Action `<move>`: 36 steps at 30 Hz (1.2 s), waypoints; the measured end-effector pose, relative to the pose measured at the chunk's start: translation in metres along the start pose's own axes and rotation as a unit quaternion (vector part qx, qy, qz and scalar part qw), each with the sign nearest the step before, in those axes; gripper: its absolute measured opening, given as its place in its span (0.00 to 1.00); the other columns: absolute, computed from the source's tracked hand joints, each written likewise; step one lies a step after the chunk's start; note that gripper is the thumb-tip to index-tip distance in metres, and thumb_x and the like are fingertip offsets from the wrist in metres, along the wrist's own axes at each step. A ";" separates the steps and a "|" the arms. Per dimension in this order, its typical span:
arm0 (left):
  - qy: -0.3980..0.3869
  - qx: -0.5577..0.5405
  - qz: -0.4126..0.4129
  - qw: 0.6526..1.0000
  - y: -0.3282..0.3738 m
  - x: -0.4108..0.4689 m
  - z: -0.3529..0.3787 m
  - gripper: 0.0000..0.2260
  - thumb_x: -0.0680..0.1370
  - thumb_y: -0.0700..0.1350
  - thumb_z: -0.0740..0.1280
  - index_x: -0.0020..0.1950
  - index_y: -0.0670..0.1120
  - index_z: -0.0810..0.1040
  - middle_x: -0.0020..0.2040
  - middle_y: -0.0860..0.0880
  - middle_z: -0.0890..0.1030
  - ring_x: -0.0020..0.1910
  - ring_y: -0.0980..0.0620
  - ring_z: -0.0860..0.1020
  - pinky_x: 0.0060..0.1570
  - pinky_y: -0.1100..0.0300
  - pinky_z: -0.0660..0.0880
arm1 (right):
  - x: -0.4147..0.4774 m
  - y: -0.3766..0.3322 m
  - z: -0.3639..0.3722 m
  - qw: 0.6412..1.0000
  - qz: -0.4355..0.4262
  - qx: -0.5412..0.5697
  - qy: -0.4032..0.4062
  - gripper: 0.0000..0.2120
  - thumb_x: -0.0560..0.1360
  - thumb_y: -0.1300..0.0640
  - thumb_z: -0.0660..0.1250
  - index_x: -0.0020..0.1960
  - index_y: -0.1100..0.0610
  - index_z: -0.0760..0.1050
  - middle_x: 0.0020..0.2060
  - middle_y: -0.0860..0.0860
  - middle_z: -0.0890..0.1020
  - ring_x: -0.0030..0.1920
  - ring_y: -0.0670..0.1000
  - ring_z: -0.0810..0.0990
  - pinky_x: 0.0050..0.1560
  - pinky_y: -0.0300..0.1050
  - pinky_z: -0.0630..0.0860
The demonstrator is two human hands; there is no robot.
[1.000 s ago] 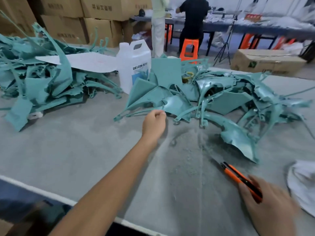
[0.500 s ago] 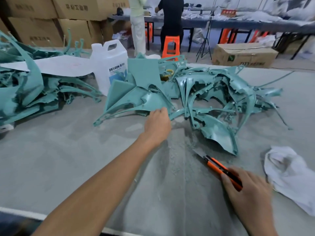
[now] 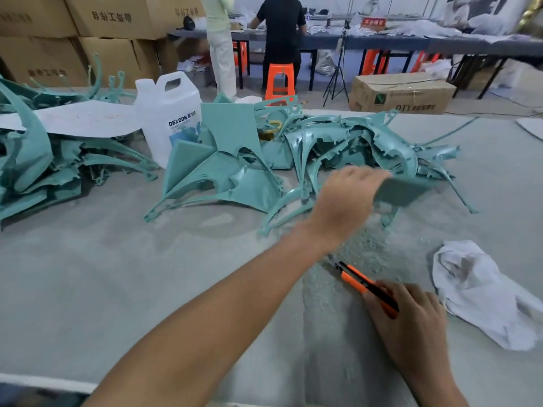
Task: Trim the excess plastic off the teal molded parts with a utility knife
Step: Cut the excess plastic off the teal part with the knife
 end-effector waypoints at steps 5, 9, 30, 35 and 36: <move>0.219 -0.275 -0.155 0.923 -0.030 0.009 -0.093 0.08 0.84 0.38 0.58 0.60 0.39 0.74 0.42 0.52 0.76 0.34 0.60 0.72 0.33 0.68 0.70 | -0.001 0.006 0.008 0.999 0.012 -0.022 -0.037 0.24 0.71 0.37 0.61 0.52 0.53 0.85 0.42 0.57 0.81 0.44 0.64 0.78 0.50 0.56 0.71; 0.351 -0.347 -0.246 0.834 -0.070 -0.018 -0.148 0.02 0.83 0.42 0.60 0.52 0.49 0.70 0.40 0.56 0.75 0.37 0.61 0.72 0.41 0.62 0.77 | -0.002 0.007 0.005 1.000 0.020 -0.008 -0.018 0.23 0.72 0.39 0.62 0.52 0.55 0.85 0.42 0.58 0.80 0.45 0.64 0.77 0.51 0.54 0.66; 0.400 -0.581 -0.460 0.539 -0.176 -0.100 -0.177 0.15 0.80 0.37 0.67 0.67 0.41 0.73 0.59 0.44 0.83 0.53 0.46 0.83 0.49 0.44 0.81 | -0.002 0.016 0.003 0.996 0.056 0.069 -0.015 0.14 0.71 0.52 0.77 0.55 0.54 0.83 0.44 0.55 0.79 0.49 0.62 0.77 0.54 0.55 0.73; 0.216 -0.485 -0.465 0.708 -0.165 -0.126 -0.186 0.13 0.79 0.36 0.68 0.62 0.46 0.74 0.53 0.51 0.85 0.48 0.53 0.85 0.41 0.56 0.81 | -0.004 0.019 0.001 0.992 0.079 0.098 0.009 0.13 0.72 0.53 0.76 0.56 0.53 0.82 0.45 0.53 0.79 0.50 0.59 0.77 0.52 0.53 0.73; 0.169 -0.451 -0.480 0.733 -0.163 -0.134 -0.181 0.13 0.79 0.36 0.69 0.62 0.45 0.75 0.51 0.50 0.86 0.45 0.52 0.85 0.37 0.58 0.80 | -0.004 0.019 0.001 0.992 0.079 0.097 0.013 0.13 0.72 0.53 0.76 0.56 0.54 0.82 0.45 0.54 0.79 0.50 0.59 0.77 0.52 0.53 0.74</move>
Point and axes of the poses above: each hand's wrist, its own x-axis towards the middle knuckle, its own z-axis out of the palm, y = z × x, the point moved 6 cm from there along x, towards the middle knuckle
